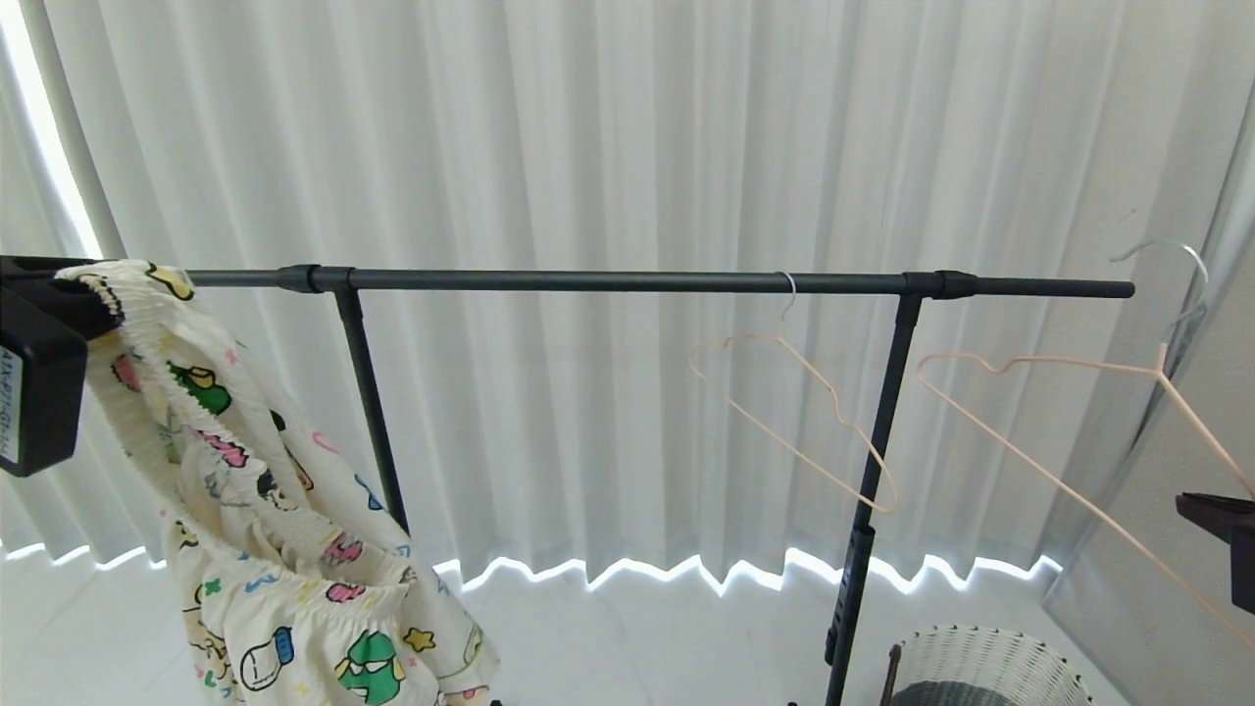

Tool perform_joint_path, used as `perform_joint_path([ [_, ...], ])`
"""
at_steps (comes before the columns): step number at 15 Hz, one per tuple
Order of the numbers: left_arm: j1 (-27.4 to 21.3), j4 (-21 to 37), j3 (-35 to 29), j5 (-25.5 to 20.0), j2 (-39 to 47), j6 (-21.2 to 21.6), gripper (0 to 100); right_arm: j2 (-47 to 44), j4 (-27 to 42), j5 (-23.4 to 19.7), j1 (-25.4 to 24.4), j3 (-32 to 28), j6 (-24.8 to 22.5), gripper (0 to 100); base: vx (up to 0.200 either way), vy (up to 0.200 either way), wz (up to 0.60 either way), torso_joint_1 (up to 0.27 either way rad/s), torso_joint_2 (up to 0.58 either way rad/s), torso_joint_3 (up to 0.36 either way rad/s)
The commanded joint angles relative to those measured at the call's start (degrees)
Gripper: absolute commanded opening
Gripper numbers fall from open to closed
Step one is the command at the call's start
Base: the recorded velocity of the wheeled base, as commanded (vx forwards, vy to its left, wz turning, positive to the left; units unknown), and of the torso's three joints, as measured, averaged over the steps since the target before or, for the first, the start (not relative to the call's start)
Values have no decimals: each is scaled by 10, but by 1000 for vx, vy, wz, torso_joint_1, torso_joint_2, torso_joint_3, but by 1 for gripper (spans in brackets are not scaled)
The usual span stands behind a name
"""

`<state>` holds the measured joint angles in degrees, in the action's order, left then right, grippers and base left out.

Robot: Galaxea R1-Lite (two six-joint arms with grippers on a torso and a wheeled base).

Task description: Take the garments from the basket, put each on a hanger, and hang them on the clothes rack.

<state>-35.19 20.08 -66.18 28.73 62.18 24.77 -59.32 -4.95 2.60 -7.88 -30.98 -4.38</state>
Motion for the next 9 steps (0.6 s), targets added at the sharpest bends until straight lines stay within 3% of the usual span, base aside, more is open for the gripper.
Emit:
perform_joint_path([
  [1,8,0,1,0,1,0,0,9,0,0,0,2,0,0,-200,0,0,2,2,7],
  [6,13,0,17,0,2,0,0,9,-6,-9,-4,-4,0,0,-200,0,0,2,1,4],
  [9,22,0,37,0,0,-1,0,14,-7,-65,-17,-23,1,0,-200,0,0,4,2,4],
])
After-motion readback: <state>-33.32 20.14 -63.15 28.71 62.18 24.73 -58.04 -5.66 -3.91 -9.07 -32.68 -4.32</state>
